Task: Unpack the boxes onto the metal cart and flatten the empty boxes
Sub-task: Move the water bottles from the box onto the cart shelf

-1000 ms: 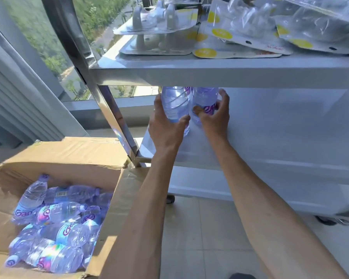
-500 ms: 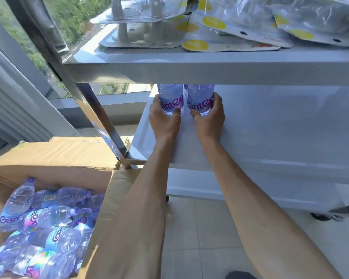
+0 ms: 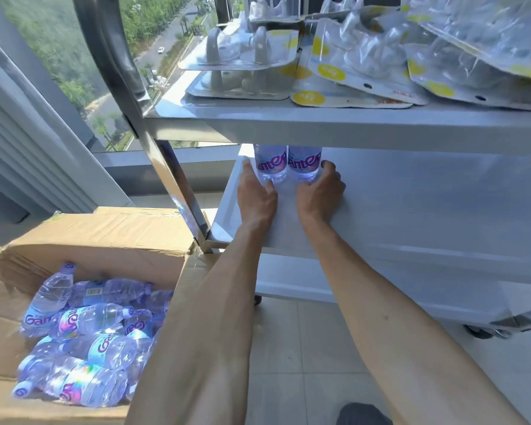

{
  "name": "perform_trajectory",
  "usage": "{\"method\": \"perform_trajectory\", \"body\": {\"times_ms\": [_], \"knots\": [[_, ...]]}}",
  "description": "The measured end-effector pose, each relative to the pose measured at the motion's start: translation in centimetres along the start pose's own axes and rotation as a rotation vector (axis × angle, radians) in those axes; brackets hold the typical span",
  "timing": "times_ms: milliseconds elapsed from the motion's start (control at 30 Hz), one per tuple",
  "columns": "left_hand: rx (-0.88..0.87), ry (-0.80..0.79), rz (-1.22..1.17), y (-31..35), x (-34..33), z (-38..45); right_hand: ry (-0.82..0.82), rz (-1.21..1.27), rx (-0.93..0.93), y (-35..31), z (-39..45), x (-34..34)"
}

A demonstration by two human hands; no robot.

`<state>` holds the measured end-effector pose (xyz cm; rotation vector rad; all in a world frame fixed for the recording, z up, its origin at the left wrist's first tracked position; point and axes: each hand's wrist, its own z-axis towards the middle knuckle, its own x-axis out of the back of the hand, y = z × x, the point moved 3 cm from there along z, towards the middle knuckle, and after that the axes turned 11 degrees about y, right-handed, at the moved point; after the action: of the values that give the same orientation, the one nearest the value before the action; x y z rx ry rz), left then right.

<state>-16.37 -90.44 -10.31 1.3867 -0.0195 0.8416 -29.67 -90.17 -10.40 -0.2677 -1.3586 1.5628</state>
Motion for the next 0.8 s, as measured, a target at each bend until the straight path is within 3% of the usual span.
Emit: {"method": "perform_trajectory", "body": {"times_ms": [67, 167, 300, 467, 600, 733, 800], "knots": [[0.018, 0.115, 0.006, -0.2, 2.6, -2.0, 0.039, -0.009, 0.017, -0.8, -1.3, 1.7], [-0.052, 0.183, 0.064, -0.1, 6.9, -5.6, 0.039, 0.099, 0.035, -2.2, -4.6, 3.9], [0.007, 0.275, 0.064, -1.8, 12.3, -10.1, -0.011, 0.253, 0.035, -3.4, -10.6, 6.8], [0.202, 0.276, 0.192, -6.4, 19.1, -14.9, -0.291, 0.280, 0.018, -4.6, -18.4, 9.1], [0.370, 0.301, 0.375, -12.6, 24.5, -15.4, -0.539, 0.275, 0.090, -5.9, -23.8, 6.9], [0.578, 0.271, 0.489, -18.6, 28.5, -13.8, -0.971, 0.065, 0.056, -7.5, -27.9, 1.8], [0.670, 0.221, 0.521, -21.1, 29.4, -12.4, -1.044, -0.039, 0.098, -8.2, -29.7, -1.0]]}}
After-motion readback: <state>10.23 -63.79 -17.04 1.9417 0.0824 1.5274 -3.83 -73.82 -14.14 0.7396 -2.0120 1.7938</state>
